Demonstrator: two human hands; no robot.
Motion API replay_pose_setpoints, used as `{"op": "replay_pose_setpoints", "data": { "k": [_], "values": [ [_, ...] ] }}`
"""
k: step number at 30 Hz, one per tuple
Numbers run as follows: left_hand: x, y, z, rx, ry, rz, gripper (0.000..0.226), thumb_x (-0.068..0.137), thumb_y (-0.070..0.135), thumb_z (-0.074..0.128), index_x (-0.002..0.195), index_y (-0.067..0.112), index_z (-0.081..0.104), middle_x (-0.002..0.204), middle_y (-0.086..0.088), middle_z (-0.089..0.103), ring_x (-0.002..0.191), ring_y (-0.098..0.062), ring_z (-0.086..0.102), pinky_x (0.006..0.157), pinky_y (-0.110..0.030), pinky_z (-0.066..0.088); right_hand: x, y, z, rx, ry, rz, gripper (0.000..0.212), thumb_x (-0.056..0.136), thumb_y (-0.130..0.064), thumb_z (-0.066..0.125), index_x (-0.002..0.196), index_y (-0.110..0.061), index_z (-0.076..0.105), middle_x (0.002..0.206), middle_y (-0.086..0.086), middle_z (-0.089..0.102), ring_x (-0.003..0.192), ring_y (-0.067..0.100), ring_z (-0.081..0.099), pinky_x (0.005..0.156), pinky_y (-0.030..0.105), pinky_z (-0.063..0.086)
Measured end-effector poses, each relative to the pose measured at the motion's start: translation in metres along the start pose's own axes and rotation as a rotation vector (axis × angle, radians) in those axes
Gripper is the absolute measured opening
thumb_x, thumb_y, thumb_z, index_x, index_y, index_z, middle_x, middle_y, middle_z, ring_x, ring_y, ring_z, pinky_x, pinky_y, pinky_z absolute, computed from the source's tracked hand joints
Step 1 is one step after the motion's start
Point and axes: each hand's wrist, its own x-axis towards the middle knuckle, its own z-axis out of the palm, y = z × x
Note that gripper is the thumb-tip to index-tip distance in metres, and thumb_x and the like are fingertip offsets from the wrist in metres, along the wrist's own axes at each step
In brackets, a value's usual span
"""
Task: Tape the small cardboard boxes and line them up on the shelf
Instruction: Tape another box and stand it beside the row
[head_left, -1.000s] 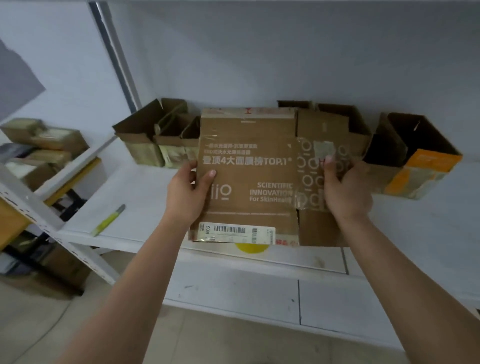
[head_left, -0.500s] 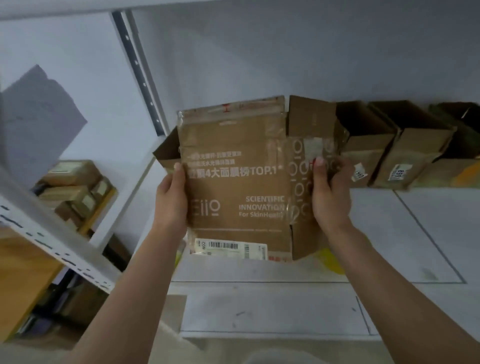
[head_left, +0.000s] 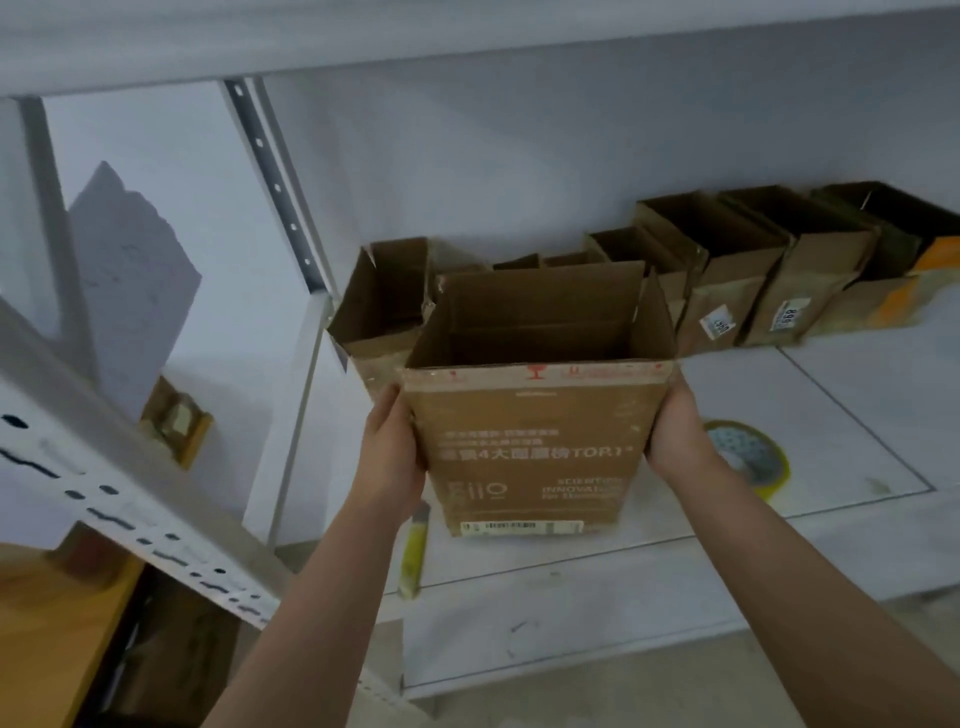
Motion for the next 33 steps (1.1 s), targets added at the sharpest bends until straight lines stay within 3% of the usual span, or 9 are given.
{"op": "replay_pose_setpoints", "data": {
  "k": [5, 10, 15, 18, 22, 24, 26, 29, 33],
  "values": [
    [-0.001, 0.006, 0.002, -0.043, -0.178, -0.075, 0.044, 0.097, 0.042, 0.046, 0.136, 0.021, 0.053, 0.109, -0.014, 0.071, 0.103, -0.031, 0.069, 0.083, -0.043, 0.058, 0.002, -0.014, -0.011, 0.096, -0.096, -0.015, 0.055, 0.08, -0.066, 0.044, 0.113, -0.027, 0.065, 0.1, -0.004, 0.076, 0.096, 0.014, 0.071, 0.082, 0.029, 0.055],
    [0.001, 0.013, 0.016, -0.066, -0.308, -0.053, 0.057, 0.088, 0.024, 0.061, 0.137, 0.05, 0.046, 0.141, -0.016, 0.05, 0.102, -0.025, 0.07, 0.074, -0.036, 0.059, 0.003, -0.017, -0.015, 0.017, -0.19, -0.006, 0.054, 0.079, -0.044, 0.059, 0.129, -0.027, 0.054, 0.114, 0.005, 0.069, 0.095, 0.02, 0.071, 0.072, 0.032, 0.058],
    [0.006, 0.016, 0.019, 0.01, -0.408, 0.119, 0.051, 0.091, 0.015, 0.057, 0.135, 0.04, 0.05, 0.126, -0.006, 0.064, 0.105, -0.029, 0.068, 0.075, -0.039, 0.059, 0.009, -0.02, -0.023, -0.113, -0.246, -0.053, 0.055, 0.096, -0.011, 0.056, 0.108, -0.065, 0.052, 0.093, -0.005, 0.069, 0.077, 0.009, 0.071, 0.061, 0.024, 0.056],
    [0.005, 0.011, 0.023, 0.116, -0.259, 0.12, 0.038, 0.1, 0.008, 0.043, 0.1, 0.032, 0.072, 0.099, -0.005, 0.074, 0.092, -0.027, 0.072, 0.066, -0.033, 0.059, 0.007, -0.022, -0.024, -0.132, -0.314, -0.119, 0.051, 0.094, -0.004, 0.055, 0.107, -0.053, 0.06, 0.097, -0.002, 0.07, 0.077, 0.013, 0.071, 0.059, 0.028, 0.056],
    [-0.001, 0.005, 0.023, 0.144, -0.237, 0.092, 0.055, 0.088, 0.074, 0.034, 0.095, 0.037, 0.074, 0.099, -0.003, 0.076, 0.096, -0.021, 0.072, 0.073, -0.029, 0.058, 0.006, -0.017, -0.021, -0.103, -0.272, -0.173, 0.033, 0.094, -0.004, 0.048, 0.097, -0.03, 0.068, 0.094, -0.006, 0.072, 0.08, 0.015, 0.071, 0.06, 0.029, 0.057],
    [0.001, 0.003, 0.018, 0.123, -0.34, 0.092, 0.087, 0.062, 0.096, 0.033, 0.115, 0.036, 0.067, 0.11, -0.005, 0.073, 0.107, -0.024, 0.068, 0.085, -0.036, 0.058, 0.009, -0.017, -0.019, -0.031, -0.223, -0.142, 0.028, 0.089, -0.01, 0.045, 0.094, -0.024, 0.069, 0.094, 0.001, 0.072, 0.084, 0.021, 0.07, 0.063, 0.033, 0.058],
    [0.003, 0.002, 0.013, 0.127, -0.438, 0.153, 0.099, 0.06, 0.097, 0.035, 0.127, 0.028, 0.057, 0.12, -0.009, 0.069, 0.114, -0.031, 0.064, 0.091, -0.046, 0.055, 0.011, -0.018, -0.019, 0.021, -0.216, -0.111, 0.027, 0.082, -0.022, 0.045, 0.093, -0.02, 0.069, 0.095, 0.006, 0.071, 0.085, 0.023, 0.069, 0.067, 0.035, 0.059],
    [-0.002, 0.005, 0.015, 0.182, -0.406, 0.164, 0.09, 0.069, 0.086, 0.053, 0.132, 0.022, 0.052, 0.12, -0.009, 0.068, 0.111, -0.032, 0.065, 0.082, -0.043, 0.058, 0.01, -0.018, -0.02, 0.023, -0.223, -0.11, 0.038, 0.099, -0.042, 0.04, 0.095, -0.019, 0.07, 0.092, 0.005, 0.074, 0.086, 0.023, 0.071, 0.07, 0.035, 0.059],
    [-0.006, 0.002, 0.027, 0.104, -0.239, 0.106, 0.058, 0.077, 0.055, 0.073, 0.123, 0.027, 0.053, 0.114, -0.004, 0.07, 0.101, -0.026, 0.07, 0.075, -0.034, 0.06, 0.008, -0.019, -0.026, -0.055, -0.239, -0.099, 0.073, 0.082, -0.075, 0.033, 0.113, -0.017, 0.065, 0.106, 0.011, 0.072, 0.103, 0.03, 0.068, 0.083, 0.043, 0.057]
  ]
}}
